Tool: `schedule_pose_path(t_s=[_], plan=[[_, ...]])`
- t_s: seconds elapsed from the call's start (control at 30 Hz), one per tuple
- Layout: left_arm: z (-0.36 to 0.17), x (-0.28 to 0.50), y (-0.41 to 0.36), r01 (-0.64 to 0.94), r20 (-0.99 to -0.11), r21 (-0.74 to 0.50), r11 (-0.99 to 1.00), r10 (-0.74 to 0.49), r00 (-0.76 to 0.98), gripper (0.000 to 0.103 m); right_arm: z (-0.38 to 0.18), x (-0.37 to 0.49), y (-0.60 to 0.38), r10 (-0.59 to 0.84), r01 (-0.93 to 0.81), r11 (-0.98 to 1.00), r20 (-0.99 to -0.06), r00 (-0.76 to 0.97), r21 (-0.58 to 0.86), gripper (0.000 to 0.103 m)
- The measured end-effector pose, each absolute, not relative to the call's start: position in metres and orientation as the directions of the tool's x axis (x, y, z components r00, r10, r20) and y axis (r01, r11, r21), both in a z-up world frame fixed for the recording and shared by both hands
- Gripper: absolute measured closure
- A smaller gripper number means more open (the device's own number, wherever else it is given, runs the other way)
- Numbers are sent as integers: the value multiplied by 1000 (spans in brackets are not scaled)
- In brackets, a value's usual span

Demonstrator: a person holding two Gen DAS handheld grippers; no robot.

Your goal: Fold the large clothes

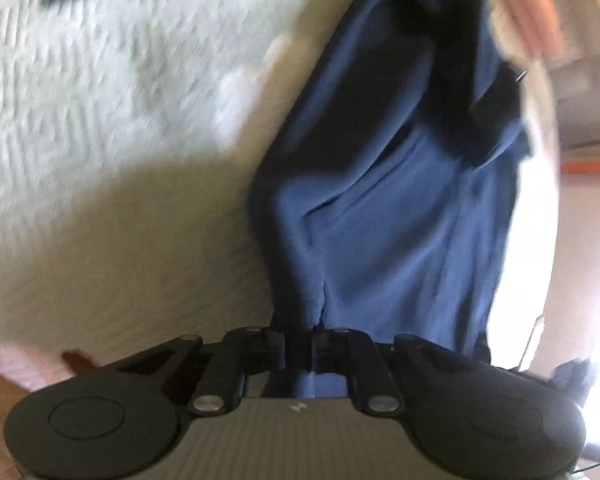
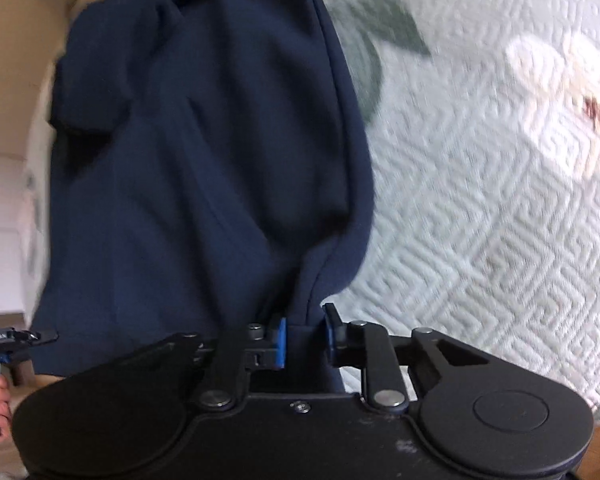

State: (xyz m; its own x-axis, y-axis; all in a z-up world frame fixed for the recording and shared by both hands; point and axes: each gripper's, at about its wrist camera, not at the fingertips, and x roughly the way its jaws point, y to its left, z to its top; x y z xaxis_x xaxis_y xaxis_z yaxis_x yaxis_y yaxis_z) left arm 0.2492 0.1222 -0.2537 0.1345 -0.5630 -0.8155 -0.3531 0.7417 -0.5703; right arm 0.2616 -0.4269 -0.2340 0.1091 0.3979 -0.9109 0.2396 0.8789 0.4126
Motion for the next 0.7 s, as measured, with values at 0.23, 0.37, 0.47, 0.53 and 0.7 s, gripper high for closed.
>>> schedule_pose_path(t_s=[0.23,0.37,0.47,0.53,0.7], plan=[[-185,329,132,-252,-681,-726,639,-621,388,93,-173,332,-438,430,188,835,-826,363,517,81],[-158,401,127,-138,-609,-761,634,-623,492,93,-151,405,-442,420,97,845,-766,487,525,82],[-145,467,128,-71,-570,-755,652,-599,562,91,-148,476,-447,386,75,855,-727,568,513,82],[-144,508,126,-70,-577,-730,680,-558,596,78,-156,519,-449,345,99,866,-728,593,491,78],[-152,571,124,-73,-623,-648,758,-473,624,53,-178,582,-454,313,177,853,-752,580,491,61]])
